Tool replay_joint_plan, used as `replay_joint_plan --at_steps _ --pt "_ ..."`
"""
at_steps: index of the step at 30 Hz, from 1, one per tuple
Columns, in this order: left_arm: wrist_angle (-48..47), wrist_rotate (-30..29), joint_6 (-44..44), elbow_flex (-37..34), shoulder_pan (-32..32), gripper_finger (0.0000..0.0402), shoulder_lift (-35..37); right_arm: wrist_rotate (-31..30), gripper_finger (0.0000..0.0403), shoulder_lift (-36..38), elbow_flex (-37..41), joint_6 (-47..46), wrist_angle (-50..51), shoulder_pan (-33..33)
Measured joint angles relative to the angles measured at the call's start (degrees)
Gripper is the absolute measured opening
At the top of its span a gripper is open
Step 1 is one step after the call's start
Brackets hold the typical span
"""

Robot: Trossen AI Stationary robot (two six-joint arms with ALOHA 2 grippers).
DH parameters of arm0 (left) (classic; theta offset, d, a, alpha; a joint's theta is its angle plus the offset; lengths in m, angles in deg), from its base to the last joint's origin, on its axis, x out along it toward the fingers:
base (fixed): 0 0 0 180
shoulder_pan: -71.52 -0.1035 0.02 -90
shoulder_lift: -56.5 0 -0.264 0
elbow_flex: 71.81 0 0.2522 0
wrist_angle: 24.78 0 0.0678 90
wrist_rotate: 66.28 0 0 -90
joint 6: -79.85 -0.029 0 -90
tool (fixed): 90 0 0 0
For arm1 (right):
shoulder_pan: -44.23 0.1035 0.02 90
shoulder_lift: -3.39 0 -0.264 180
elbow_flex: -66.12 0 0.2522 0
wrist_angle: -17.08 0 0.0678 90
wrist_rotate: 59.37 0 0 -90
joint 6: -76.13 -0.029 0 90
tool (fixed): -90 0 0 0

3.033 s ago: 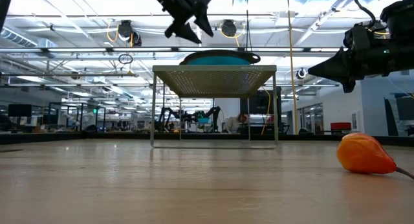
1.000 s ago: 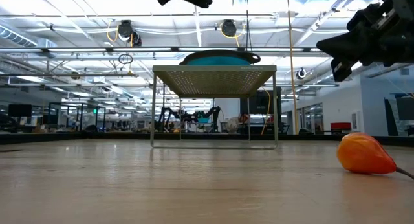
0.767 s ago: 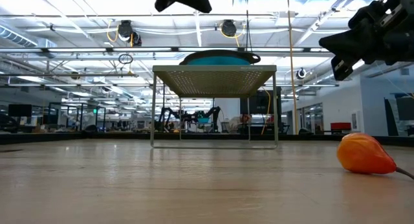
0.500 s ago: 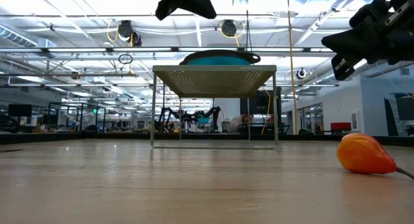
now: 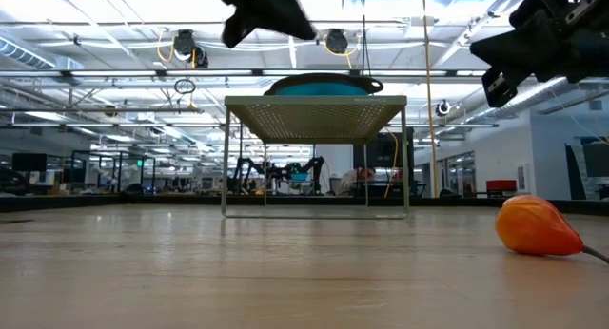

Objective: Pick & Place Fruit
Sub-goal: Put the peach into the blue strainer bowl on the shelf

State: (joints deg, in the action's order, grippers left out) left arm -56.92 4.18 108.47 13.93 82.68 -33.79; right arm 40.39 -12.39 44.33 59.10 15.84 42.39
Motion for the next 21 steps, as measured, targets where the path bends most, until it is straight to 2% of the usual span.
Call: replay_joint_plan --at_steps 4,11,21 --pt "2.65 0.03 -0.96 -3.5 1.0 0.0004 2.77 -4.83 0.0 -3.46 -0.76 -0.29 -1.85 2.84" --pt "5.15 0.03 -3.21 -11.1 2.47 0.0002 10.76 -12.56 0.0 -11.54 -6.66 2.15 -2.09 8.0" --pt "9.82 1.69 -4.52 -23.93 2.79 0.0006 24.61 -19.26 0.0 -25.75 -16.94 5.55 -1.48 14.41"
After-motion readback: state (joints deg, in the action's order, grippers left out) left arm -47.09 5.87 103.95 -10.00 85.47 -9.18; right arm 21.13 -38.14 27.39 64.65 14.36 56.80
